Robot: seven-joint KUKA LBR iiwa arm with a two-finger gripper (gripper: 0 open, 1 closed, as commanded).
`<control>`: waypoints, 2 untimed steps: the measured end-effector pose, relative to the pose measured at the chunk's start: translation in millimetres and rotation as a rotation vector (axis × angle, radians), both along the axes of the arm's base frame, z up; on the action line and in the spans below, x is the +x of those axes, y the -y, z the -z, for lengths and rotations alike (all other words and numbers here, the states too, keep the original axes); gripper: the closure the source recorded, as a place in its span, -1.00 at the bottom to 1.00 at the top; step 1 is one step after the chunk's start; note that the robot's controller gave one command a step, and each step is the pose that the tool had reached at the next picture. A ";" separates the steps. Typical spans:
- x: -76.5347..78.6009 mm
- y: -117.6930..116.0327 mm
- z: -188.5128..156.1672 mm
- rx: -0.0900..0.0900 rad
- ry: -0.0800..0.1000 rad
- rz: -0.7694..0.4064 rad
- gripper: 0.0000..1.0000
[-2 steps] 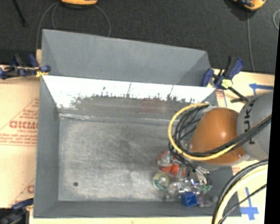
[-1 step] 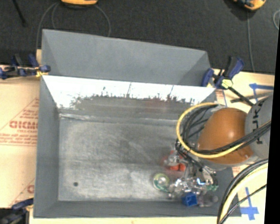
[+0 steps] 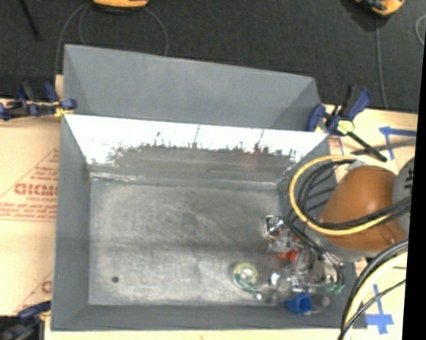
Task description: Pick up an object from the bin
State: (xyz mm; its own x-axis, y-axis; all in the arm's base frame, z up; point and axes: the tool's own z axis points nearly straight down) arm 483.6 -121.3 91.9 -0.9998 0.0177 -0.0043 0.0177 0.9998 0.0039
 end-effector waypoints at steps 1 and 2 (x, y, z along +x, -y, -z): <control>5.4 3.0 -98.5 -0.003 0.005 0.214 -1.00; -5.1 13.5 -6.2 -0.001 0.004 0.115 -1.00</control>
Offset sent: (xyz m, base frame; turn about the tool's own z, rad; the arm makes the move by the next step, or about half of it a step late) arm 0.0030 -0.0024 0.0952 0.2158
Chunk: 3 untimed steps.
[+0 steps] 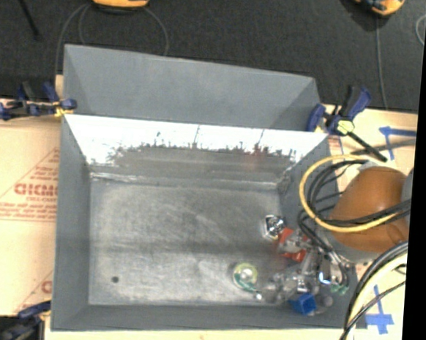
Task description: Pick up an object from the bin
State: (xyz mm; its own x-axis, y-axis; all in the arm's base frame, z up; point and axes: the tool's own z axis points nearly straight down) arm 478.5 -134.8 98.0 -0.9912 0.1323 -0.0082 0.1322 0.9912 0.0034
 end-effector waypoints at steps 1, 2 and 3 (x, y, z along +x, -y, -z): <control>5.5 -29.0 -84.1 -0.006 0.001 -0.102 -1.00; 48.8 -22.8 -90.5 -0.006 -0.003 -0.378 -1.00; 62.1 -0.8 -21.1 -0.006 0.005 -0.551 -1.00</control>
Offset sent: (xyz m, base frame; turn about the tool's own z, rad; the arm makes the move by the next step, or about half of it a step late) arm 0.0030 0.0295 0.0798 -0.1023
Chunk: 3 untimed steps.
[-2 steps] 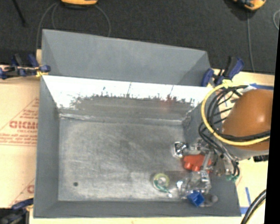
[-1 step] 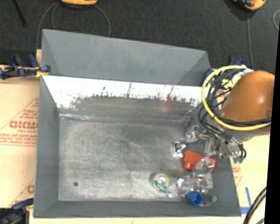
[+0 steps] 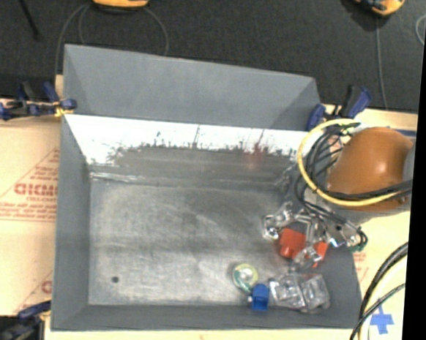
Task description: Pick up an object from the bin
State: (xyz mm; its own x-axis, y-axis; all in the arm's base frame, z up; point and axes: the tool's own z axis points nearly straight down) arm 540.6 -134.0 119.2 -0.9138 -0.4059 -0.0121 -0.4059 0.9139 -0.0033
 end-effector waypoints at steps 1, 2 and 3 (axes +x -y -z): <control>-17.0 17.3 16.6 -0.008 0.024 -0.268 -1.00; -38.5 -23.7 13.6 -0.030 0.072 -0.484 -1.00; -49.6 -61.3 -73.7 -0.006 -0.003 -0.283 -1.00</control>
Offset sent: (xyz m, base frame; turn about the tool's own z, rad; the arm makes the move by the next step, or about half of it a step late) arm -0.0261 -0.0185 -0.0225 -0.2695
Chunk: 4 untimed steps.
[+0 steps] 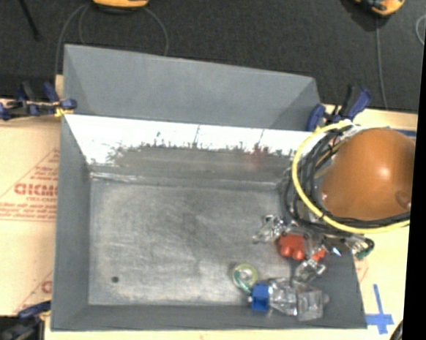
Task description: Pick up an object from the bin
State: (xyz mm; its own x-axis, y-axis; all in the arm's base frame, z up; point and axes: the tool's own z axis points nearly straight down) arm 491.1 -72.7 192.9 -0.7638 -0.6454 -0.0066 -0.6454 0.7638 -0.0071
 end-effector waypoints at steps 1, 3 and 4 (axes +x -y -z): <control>-5.6 -29.5 116.4 -0.002 0.000 -0.220 -1.00; -7.1 -32.0 113.6 -0.005 -0.007 0.019 1.00; 7.4 -11.4 32.0 -0.001 0.002 -0.004 1.00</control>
Offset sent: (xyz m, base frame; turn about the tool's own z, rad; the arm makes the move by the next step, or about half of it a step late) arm -0.0106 0.0288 -0.1216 -0.2174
